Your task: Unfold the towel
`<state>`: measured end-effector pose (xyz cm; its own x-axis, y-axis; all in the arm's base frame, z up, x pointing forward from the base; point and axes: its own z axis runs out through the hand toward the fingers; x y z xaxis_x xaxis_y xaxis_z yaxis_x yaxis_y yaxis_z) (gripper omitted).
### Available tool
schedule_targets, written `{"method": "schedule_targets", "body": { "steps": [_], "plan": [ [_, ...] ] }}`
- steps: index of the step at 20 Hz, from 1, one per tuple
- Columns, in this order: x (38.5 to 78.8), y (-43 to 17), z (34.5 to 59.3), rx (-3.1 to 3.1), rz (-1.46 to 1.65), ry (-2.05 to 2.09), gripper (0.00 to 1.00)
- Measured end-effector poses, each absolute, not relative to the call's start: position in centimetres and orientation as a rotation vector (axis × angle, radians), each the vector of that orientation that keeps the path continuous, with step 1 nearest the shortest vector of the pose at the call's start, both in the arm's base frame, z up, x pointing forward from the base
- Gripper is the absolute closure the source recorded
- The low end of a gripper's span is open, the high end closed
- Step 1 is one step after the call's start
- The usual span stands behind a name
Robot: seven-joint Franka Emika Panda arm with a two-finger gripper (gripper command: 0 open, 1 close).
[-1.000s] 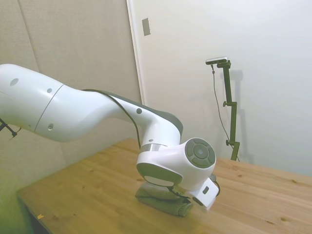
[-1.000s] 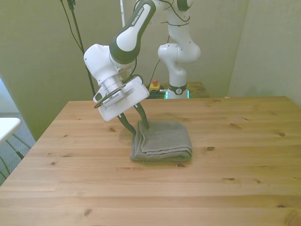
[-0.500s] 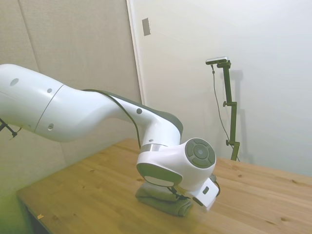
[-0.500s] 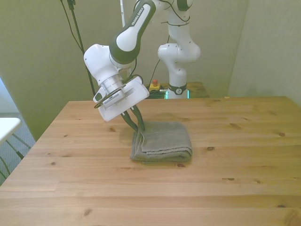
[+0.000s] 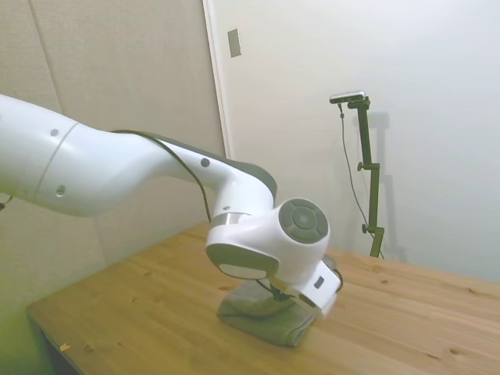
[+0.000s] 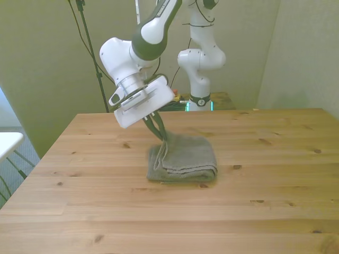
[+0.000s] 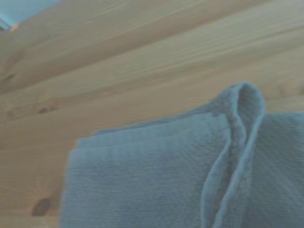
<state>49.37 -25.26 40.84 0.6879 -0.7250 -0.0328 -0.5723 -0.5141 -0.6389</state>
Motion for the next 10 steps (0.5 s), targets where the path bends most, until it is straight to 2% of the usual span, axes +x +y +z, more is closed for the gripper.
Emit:
{"method": "schedule_targets", "body": {
  "steps": [5, 10],
  "plan": [
    [48.0, -18.3, 44.5, -2.311, -0.319, 0.88, 1.0],
    [48.2, -12.6, 45.1, -2.38, -0.339, 0.797, 1.0]
  ]
}}
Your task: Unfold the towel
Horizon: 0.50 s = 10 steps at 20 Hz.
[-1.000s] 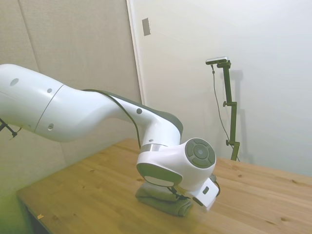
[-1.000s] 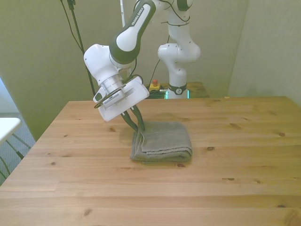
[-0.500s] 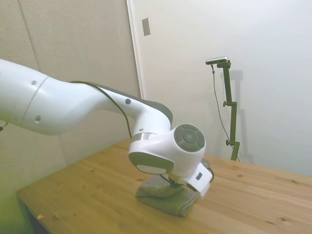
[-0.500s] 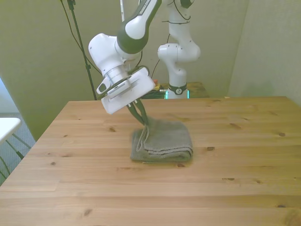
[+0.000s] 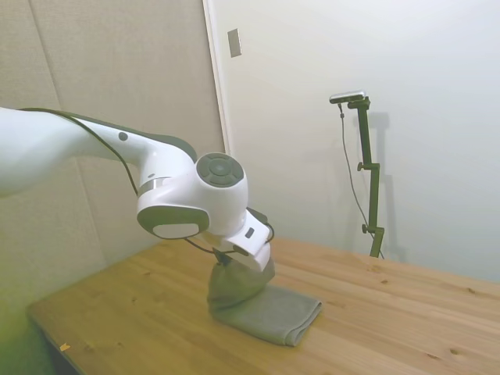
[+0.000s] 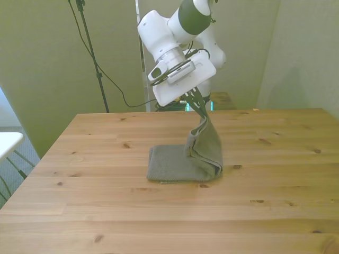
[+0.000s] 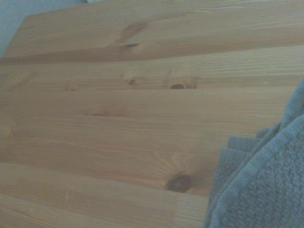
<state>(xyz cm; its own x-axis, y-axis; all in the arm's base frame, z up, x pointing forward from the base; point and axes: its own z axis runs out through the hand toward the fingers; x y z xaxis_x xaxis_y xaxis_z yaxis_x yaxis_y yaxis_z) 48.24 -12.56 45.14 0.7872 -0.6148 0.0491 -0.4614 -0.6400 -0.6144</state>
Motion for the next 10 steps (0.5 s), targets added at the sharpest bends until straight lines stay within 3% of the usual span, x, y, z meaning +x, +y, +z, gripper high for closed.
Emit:
{"method": "schedule_targets", "body": {
  "steps": [8, 9, 10],
  "plan": [
    [49.7, -6.7, 45.3, -2.424, -0.33, 0.714, 1.0],
    [49.7, -6.2, 45.1, -2.428, -0.324, 0.71, 0.0],
    [49.8, -5.8, 44.9, -2.434, -0.313, 0.708, 0.0]
  ]
}}
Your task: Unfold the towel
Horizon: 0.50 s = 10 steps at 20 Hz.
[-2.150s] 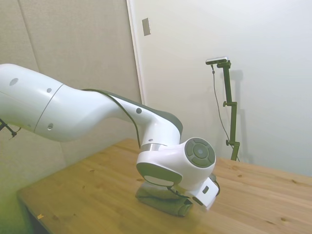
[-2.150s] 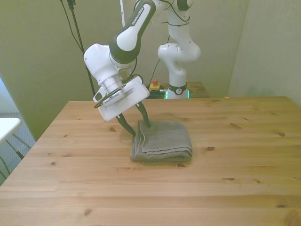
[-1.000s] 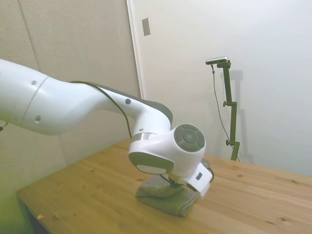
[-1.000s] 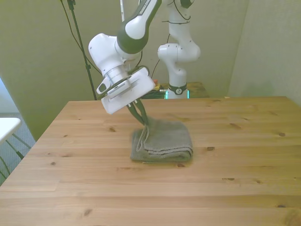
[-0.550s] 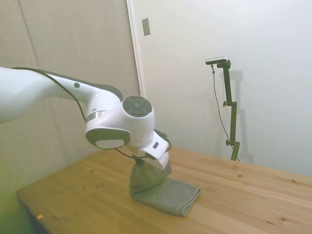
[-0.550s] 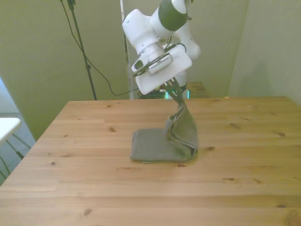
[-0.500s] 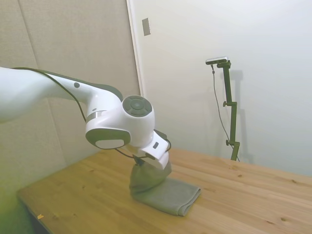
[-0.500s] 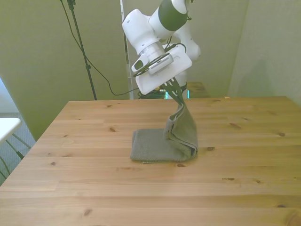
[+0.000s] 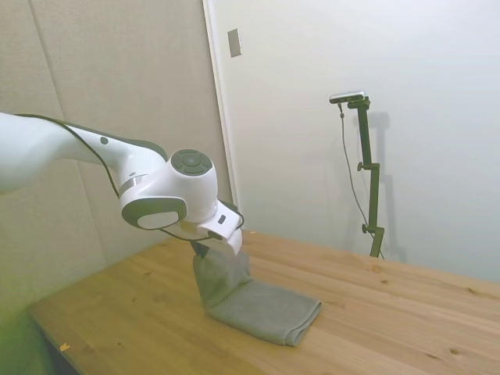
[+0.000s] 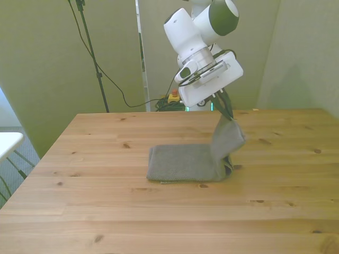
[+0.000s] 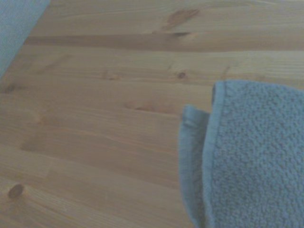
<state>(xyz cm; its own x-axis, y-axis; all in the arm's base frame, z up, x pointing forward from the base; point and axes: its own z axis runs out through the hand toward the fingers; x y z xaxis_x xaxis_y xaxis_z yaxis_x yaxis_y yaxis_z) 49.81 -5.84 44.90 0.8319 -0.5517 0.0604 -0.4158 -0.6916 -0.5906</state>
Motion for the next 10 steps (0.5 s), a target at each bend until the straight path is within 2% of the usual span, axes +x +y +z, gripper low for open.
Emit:
{"method": "schedule_targets", "body": {
  "steps": [10],
  "plan": [
    [50.8, -4.5, 43.0, -2.463, -0.254, 0.694, 0.0]
  ]
}}
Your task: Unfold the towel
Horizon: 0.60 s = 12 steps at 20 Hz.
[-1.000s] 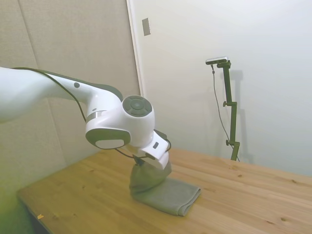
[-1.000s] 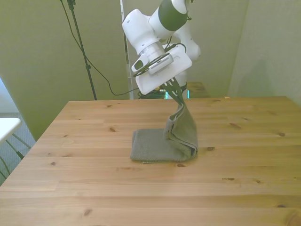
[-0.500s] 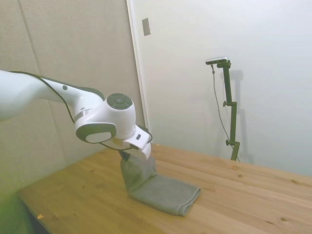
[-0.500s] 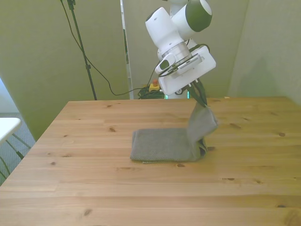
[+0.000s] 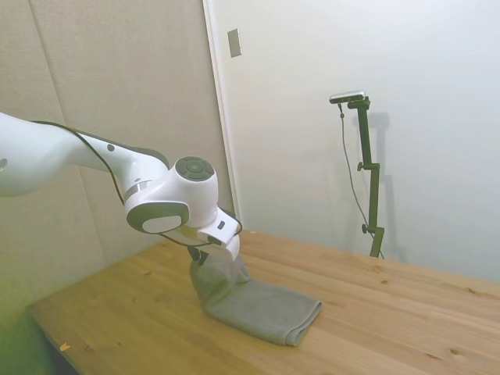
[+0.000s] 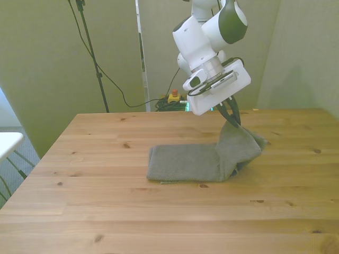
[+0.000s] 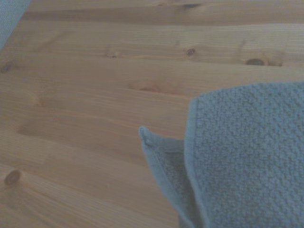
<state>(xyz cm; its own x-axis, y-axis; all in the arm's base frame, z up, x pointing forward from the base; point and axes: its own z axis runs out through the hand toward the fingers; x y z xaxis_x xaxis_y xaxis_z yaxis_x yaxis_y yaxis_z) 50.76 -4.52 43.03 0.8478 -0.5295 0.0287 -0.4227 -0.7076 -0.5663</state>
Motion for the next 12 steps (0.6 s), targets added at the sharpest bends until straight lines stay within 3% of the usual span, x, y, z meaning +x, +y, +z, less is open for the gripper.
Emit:
{"method": "schedule_targets", "body": {
  "steps": [12],
  "plan": [
    [50.6, -3.71, 42.74, -2.529, -0.213, 0.768, 0.0]
  ]
}}
